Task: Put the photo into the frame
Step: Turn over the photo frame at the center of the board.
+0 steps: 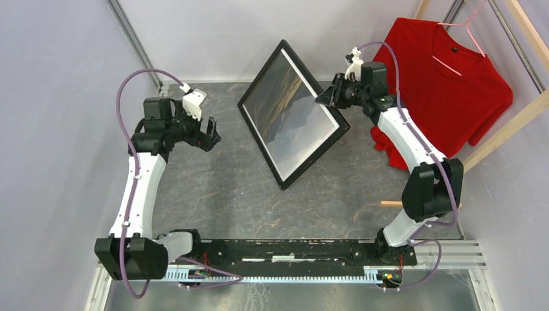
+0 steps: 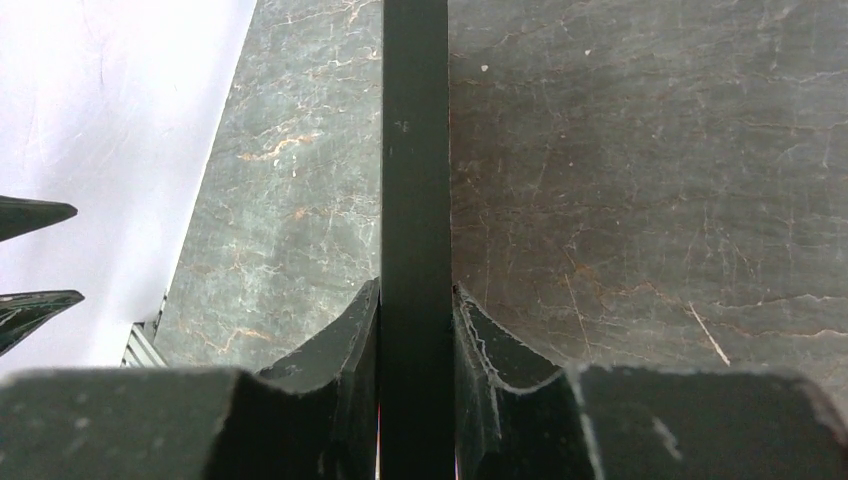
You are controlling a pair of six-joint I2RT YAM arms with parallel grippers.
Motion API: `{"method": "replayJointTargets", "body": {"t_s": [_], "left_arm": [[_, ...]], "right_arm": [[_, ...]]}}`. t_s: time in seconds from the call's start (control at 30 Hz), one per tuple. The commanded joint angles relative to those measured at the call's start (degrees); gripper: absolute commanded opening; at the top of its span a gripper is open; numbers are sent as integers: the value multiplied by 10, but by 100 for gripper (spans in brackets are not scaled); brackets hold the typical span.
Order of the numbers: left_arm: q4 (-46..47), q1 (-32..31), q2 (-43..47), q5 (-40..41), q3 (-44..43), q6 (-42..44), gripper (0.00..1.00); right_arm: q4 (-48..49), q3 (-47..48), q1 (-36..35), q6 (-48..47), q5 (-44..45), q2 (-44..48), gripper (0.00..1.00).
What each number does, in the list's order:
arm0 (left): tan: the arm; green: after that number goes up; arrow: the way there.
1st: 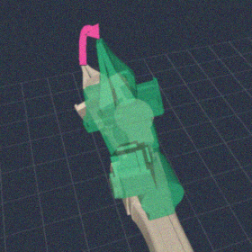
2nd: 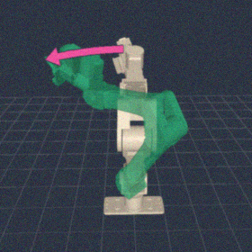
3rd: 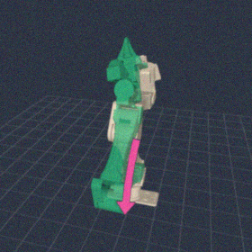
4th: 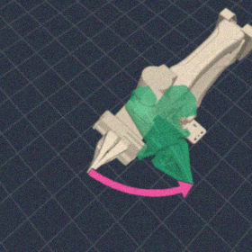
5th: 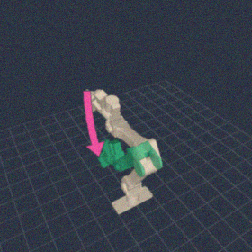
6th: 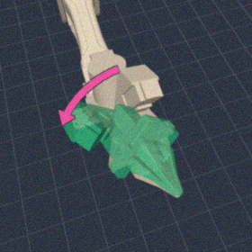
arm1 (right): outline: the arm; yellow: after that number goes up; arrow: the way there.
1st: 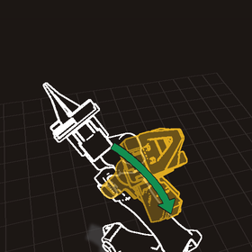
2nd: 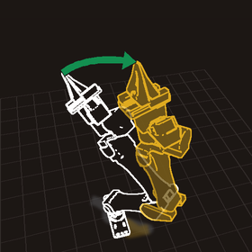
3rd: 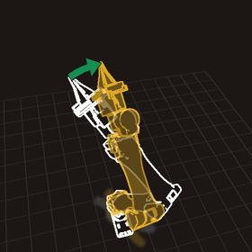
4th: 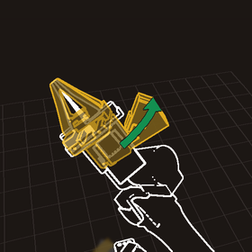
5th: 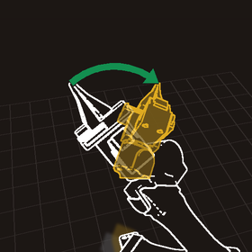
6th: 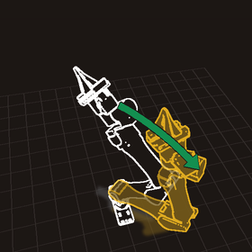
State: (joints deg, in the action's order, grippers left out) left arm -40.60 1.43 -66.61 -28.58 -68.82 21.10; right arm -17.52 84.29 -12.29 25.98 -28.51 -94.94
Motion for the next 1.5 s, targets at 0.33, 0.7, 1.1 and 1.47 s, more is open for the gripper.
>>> {"method": "replayJointTargets", "body": {"t_s": [0.33,0.7,1.1,1.47], "left_arm": [[26,5,-16,104,81,85,100],[50,6,-27,121,149,133,100],[47,13,-11,121,152,145,100],[46,18,-2,112,157,140,100]], "right_arm": [[325,-426,-3,184,-7,195,24],[516,-673,-17,269,58,240,29],[493,-693,-62,188,166,203,49],[463,-679,-73,153,174,185,72]]}}
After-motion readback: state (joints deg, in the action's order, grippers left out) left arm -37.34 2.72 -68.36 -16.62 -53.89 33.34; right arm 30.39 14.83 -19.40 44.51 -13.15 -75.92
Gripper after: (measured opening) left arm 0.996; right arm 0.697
